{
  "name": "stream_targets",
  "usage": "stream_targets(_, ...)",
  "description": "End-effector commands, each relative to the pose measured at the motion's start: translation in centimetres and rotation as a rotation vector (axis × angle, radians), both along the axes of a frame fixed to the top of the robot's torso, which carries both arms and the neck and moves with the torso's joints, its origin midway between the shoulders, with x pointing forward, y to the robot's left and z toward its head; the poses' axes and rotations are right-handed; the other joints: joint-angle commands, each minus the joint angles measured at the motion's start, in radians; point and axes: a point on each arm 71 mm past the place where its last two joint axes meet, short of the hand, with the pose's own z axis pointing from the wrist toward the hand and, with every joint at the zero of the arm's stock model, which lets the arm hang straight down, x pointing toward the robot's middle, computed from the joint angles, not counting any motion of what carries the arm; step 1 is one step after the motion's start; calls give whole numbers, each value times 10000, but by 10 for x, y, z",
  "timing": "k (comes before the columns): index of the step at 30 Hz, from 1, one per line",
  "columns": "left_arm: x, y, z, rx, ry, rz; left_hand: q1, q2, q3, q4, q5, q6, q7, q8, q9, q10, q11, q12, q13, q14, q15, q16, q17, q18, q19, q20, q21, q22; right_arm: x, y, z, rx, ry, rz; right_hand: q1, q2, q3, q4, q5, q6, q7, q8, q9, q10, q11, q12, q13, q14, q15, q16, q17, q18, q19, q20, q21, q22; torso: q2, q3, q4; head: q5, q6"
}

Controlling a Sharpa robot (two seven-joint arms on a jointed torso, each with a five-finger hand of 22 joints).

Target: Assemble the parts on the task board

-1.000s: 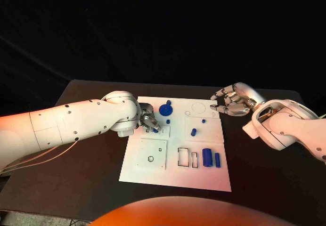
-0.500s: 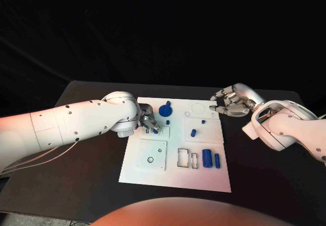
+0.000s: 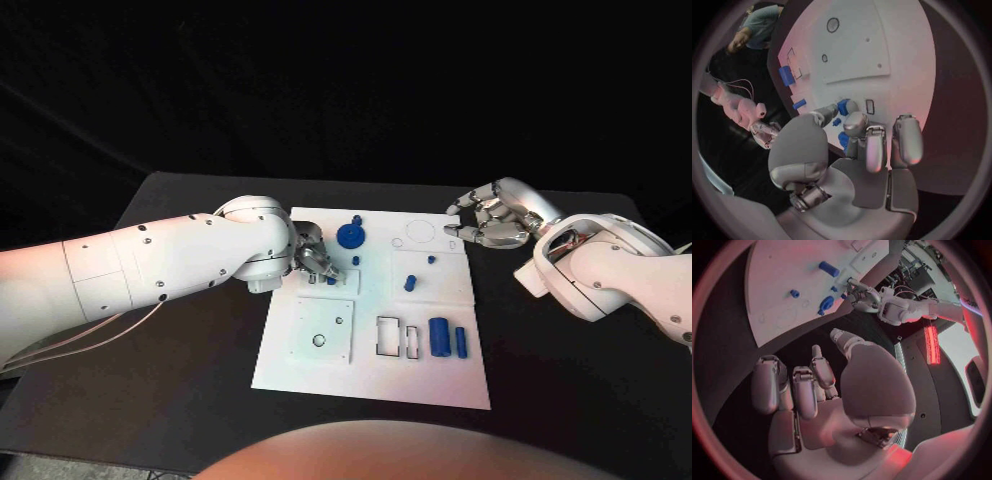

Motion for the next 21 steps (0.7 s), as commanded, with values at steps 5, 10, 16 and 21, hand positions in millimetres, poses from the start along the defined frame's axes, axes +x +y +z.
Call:
stream_targets(5, -2, 1, 0, 32, 57, -13, 282, 37, -386, 339, -40, 63, 18, 92, 7, 30, -64, 90, 36, 1057, -54, 64, 2632, -55, 92, -12, -29, 1141, -1, 0, 0, -32, -16, 67, -122, 7, 1, 78, -77, -16, -16, 67, 21, -47, -16, -54, -4, 860, -65, -65, 2021, 175, -30, -24, -49, 1270, 1, -1, -3, -2, 37)
stream_targets(10, -4, 0, 5, -336, -16, 50, 415, 8, -615, 593, -48, -69, 60, 64, 8, -13, -31, 65, 7, 1057, -66, 64, 2632, -50, 93, -42, -43, 1154, 0, 0, -1, -31, -13, 43, -129, 8, -2, 83, -77, -17, -17, 68, 23, -50, -15, -56, -7, 857, -65, -70, 2010, 177, -35, -24, -59, 1266, 5, -18, 5, -36, 98)
stream_targets(16, -4, 1, 16, -878, -139, 293, 377, 508, -2580, 700, 782, -302, 123, -46, -82, -145, 34, 101, -3, 1057, -12, 64, 2632, -52, 103, -80, -86, 1202, 0, -1, -1, -36, -10, -13, -139, 9, -6, 90, -77, -19, -17, 68, 24, -52, -15, -59, -10, 856, -65, -72, 2006, 179, -40, -24, -70, 1261, -6, 14, 0, -12, 102)
stream_targets(21, 0, 5, 24, -1077, -302, 504, 337, 434, -2957, 671, 2327, -412, 145, -68, -89, -199, 21, 86, -30, 1057, -8, 64, 2632, -47, 91, -99, -122, 1212, 0, -2, -1, -40, -6, -35, -162, 10, -16, 105, -77, -23, -16, 68, 27, -47, -15, -54, -3, 855, -65, -73, 2004, 177, -36, -24, -64, 1265, 4, 4, 5, -12, 125)
